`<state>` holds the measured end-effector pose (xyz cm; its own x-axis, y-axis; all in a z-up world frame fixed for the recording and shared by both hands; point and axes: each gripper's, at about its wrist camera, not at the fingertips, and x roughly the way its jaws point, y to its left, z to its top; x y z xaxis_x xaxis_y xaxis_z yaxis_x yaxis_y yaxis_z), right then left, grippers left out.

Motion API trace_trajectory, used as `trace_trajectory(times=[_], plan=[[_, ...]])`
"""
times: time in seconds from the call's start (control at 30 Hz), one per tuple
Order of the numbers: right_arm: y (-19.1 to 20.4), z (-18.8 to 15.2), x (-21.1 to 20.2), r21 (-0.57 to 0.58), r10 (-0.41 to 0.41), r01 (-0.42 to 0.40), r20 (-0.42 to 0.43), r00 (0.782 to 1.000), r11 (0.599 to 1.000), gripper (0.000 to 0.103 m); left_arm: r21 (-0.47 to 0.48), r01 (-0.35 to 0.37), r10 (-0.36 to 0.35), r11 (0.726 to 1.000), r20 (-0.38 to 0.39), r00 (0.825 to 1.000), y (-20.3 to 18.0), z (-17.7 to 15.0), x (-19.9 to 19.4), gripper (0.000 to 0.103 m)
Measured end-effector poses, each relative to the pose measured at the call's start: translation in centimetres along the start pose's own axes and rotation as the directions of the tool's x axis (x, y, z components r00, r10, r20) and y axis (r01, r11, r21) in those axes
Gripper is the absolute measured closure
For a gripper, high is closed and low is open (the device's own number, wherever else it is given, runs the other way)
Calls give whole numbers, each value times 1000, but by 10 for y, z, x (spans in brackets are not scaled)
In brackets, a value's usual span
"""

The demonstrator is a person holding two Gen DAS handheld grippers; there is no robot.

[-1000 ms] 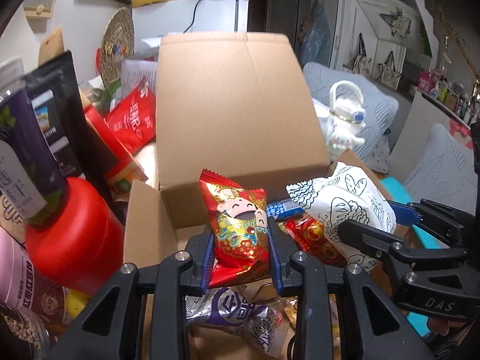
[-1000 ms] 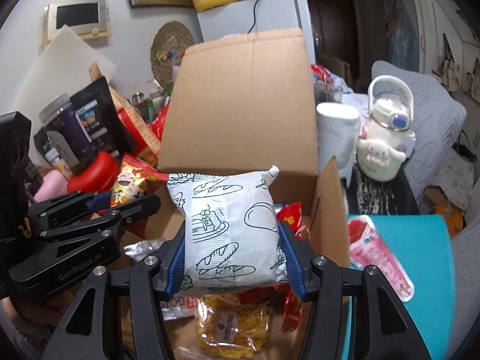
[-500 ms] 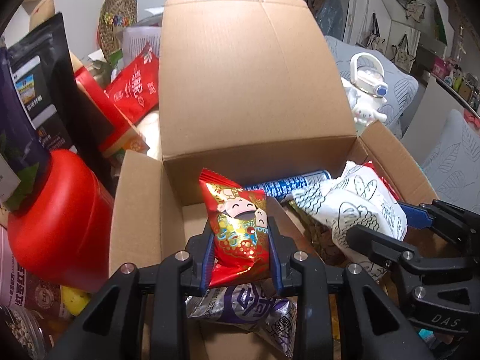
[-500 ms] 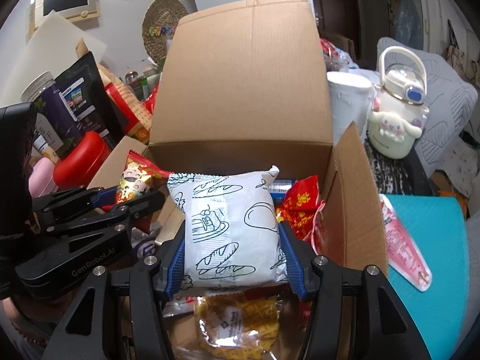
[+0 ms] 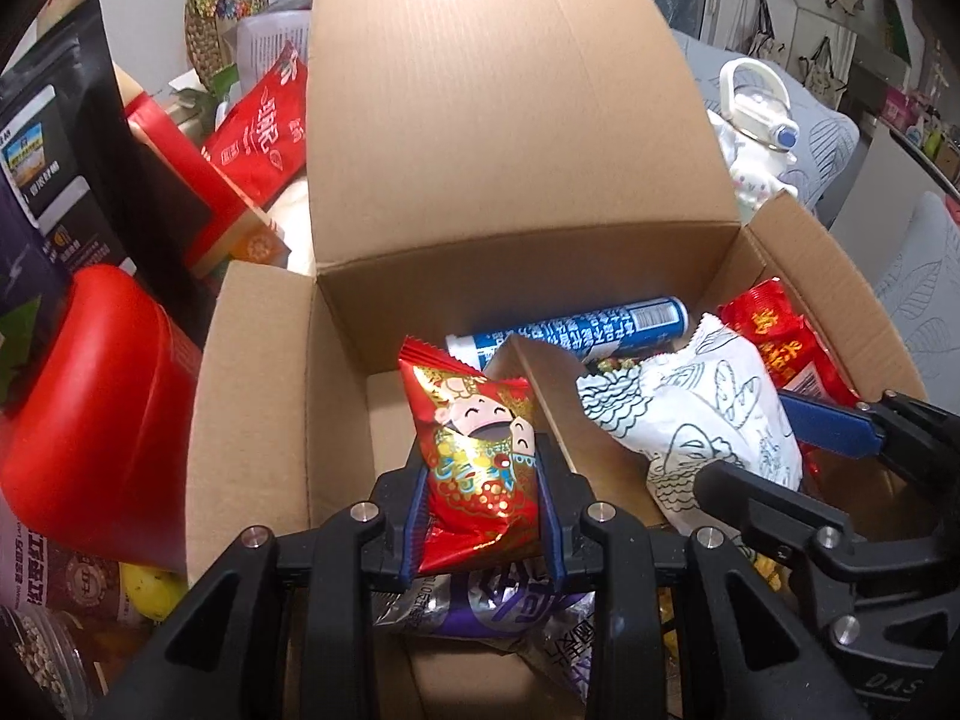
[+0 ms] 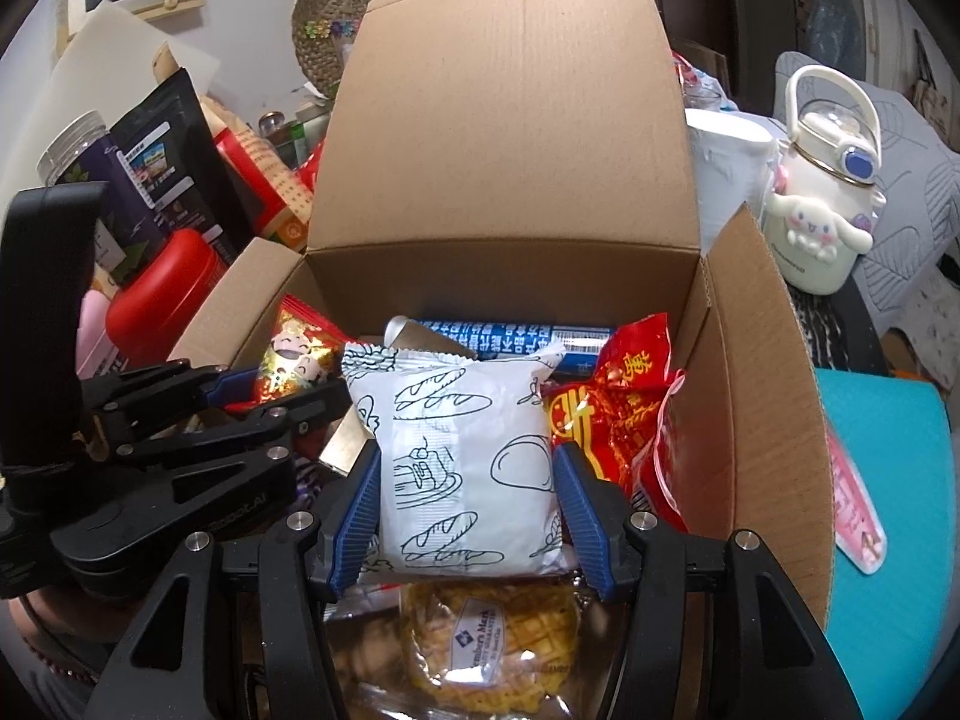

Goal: Organize snacks

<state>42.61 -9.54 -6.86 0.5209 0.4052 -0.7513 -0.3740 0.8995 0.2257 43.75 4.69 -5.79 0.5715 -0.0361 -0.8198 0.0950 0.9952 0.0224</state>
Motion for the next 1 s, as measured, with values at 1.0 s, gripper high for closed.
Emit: trace_trajectory(times=[1.0], plan=[[3, 4, -41, -3, -80, 81, 50, 996, 997, 40, 11, -25, 24, 1000, 77, 997, -15, 6, -41, 71]])
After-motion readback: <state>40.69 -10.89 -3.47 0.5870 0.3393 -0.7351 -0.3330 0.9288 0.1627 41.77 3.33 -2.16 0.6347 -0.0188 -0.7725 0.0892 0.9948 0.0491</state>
